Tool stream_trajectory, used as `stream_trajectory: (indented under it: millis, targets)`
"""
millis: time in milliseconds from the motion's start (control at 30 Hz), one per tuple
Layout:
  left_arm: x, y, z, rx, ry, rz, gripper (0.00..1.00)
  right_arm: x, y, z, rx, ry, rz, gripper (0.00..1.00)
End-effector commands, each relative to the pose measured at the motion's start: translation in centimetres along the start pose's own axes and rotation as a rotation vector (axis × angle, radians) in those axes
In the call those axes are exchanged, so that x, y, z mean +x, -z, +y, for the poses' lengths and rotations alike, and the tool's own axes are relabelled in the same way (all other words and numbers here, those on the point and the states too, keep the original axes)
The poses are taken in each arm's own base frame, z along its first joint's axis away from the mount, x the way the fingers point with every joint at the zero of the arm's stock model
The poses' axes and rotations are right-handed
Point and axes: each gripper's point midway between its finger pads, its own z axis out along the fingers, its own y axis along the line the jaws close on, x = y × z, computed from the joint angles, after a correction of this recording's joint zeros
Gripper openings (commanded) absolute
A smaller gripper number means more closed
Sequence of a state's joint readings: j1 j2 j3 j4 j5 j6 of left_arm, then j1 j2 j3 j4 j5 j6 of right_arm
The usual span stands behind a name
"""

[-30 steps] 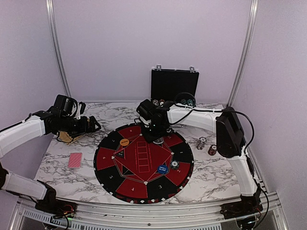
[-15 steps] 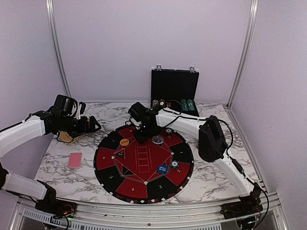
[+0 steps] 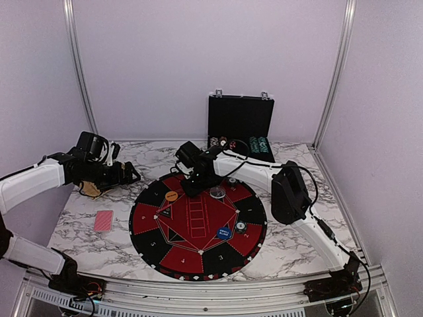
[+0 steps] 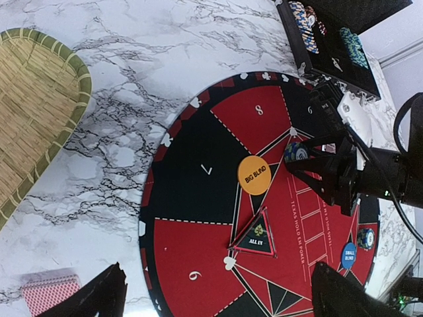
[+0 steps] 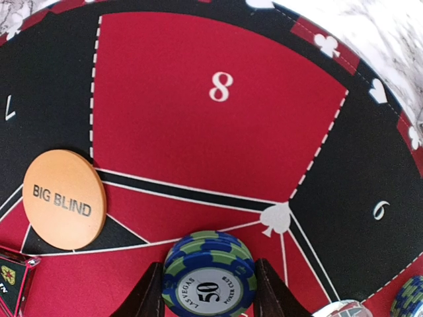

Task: Distribute texas hold em gaming equipment
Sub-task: Place the poker chips pile on the poker table mat.

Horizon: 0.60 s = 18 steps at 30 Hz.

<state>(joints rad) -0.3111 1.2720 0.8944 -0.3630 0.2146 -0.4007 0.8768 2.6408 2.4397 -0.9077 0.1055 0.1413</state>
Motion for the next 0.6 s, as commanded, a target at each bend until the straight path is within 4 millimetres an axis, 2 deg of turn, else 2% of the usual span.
stream_trajectory:
  millis: [0,133,300,400,567]
  targets:
    - [0.0,-0.4,-0.1,0.012,0.000,0.016,0.99,-1.2,0.1,1.2,-0.042,0.006,-0.041,0.45]
    - [0.4,-1.1,0.0,0.003,0.001,0.046,0.99,-1.7,0.7,1.0,-0.038,0.002,-0.058,0.59]
    - [0.3,-1.8,-0.5,-0.025,-0.036,0.074,0.99,-3.2,3.1,0.3,-0.034,-0.020,-0.107,0.72]
    - [0.1,-2.4,-1.3,-0.061,-0.089,0.095,0.99,-4.4,6.0,0.0,-0.031,-0.028,-0.159,0.76]
    - [-0.5,-4.2,-3.7,-0.132,-0.189,0.127,0.98,-4.2,11.2,-1.6,0.008,-0.059,-0.232,0.77]
